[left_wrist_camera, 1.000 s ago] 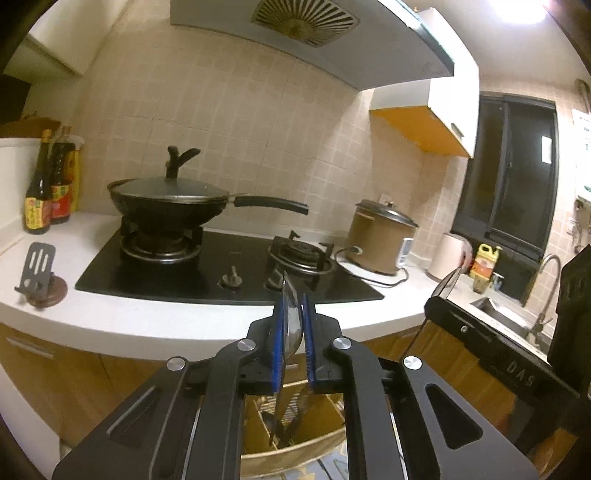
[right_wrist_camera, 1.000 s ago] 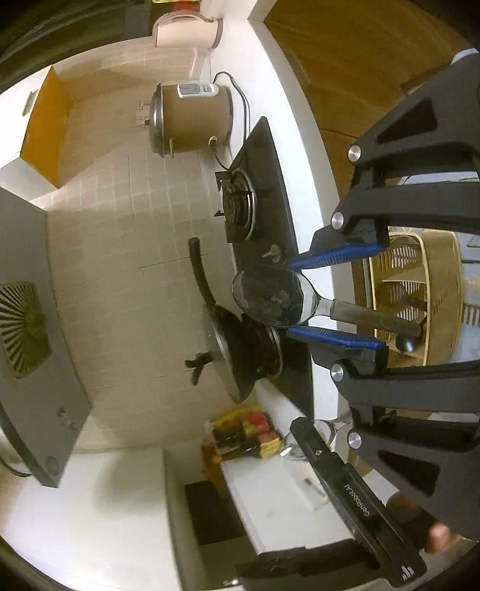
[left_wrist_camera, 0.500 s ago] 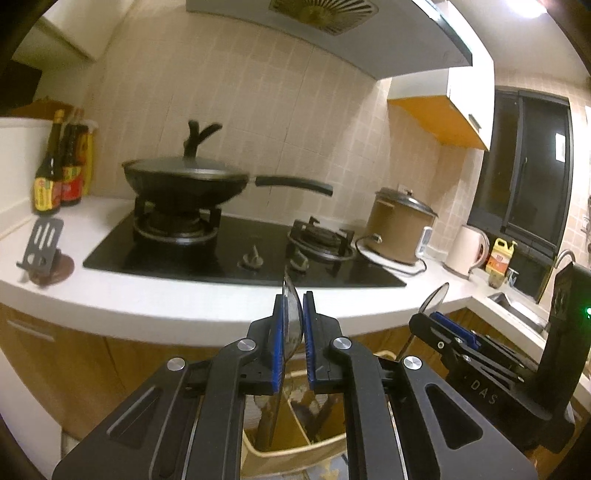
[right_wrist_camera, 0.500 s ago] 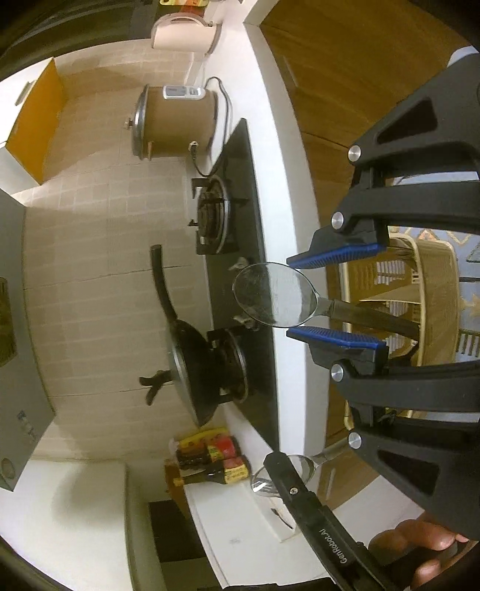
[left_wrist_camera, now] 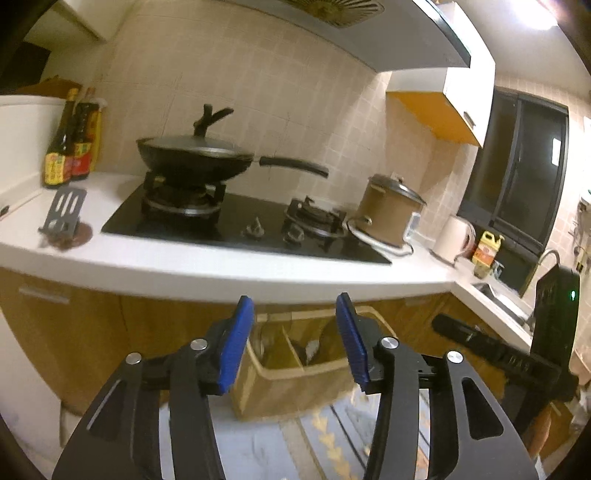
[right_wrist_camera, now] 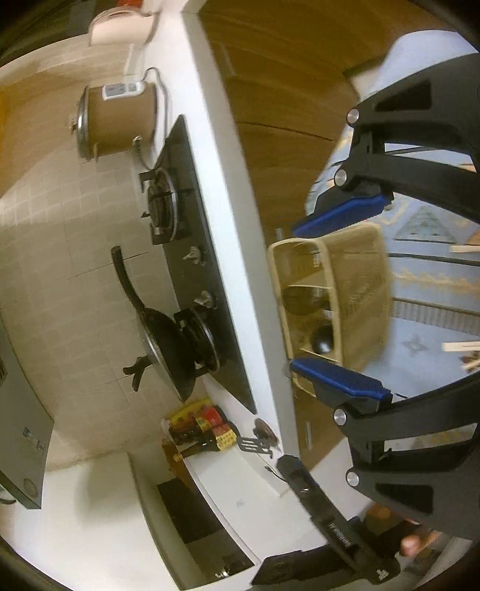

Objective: Organize utensils
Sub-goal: 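Lower both spoons into the beige holder and open both tools, then move both open tools down to the wooden chopsticks on the rug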

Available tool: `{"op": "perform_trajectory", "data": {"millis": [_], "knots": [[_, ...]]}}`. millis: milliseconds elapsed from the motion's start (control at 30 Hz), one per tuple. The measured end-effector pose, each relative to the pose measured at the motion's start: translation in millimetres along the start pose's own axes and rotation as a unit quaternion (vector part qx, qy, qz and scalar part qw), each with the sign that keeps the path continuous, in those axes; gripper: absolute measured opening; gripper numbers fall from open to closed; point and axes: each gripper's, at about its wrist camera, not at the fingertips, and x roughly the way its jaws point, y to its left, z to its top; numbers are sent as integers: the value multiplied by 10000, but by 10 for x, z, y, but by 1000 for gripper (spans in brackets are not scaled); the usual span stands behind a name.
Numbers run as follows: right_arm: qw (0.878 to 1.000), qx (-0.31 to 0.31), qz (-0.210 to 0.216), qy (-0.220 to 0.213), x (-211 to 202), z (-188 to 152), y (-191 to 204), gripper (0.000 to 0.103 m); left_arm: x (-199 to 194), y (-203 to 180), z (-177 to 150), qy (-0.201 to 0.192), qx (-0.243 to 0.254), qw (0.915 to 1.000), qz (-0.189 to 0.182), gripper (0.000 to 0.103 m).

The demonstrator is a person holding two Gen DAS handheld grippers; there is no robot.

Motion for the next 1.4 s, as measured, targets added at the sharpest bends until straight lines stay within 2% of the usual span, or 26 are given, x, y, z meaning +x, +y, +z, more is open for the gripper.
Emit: {"op": "perform_trajectory", "data": {"millis": [167,300,433,533,633,667,767,1000,1133,1300,1400], "knots": [[9992,19,-160,359,-223,-205,2,64,-211,-56,-234,360,53,9992,191,46],[9973,83,-132,720,-319,-453,2,64,-342,-44,-480,676,-71,9972,318,46],[9937,-96,-274,1079,-303,-721,50,63,-366,1,-804,1142,-256,9921,461,44],[9899,-182,-266,1381,-248,-923,78,60,-297,13,-1059,1597,-357,9851,532,39],[9852,-163,-519,1624,-179,-1111,43,45,-153,42,-1352,2174,-532,9733,507,31],[9831,-75,-562,1741,-143,-1180,-5,37,-96,64,-1447,2363,-630,9684,501,29],[9790,153,-567,1950,-98,-1320,-140,36,35,126,-1673,2672,-851,9582,563,27],[9746,200,-694,2118,-97,-1477,-262,36,223,62,-1940,2791,-726,9508,1131,27],[9725,223,-718,2204,-68,-1521,-309,36,258,-79,-1976,2692,-396,9515,1435,27],[9710,272,-710,2265,-40,-1564,-324,36,305,-253,-2004,2658,-92,9506,1601,33],[9709,258,-703,2276,-31,-1571,-311,36,329,-342,-2034,2606,93,9493,1756,33]]}}
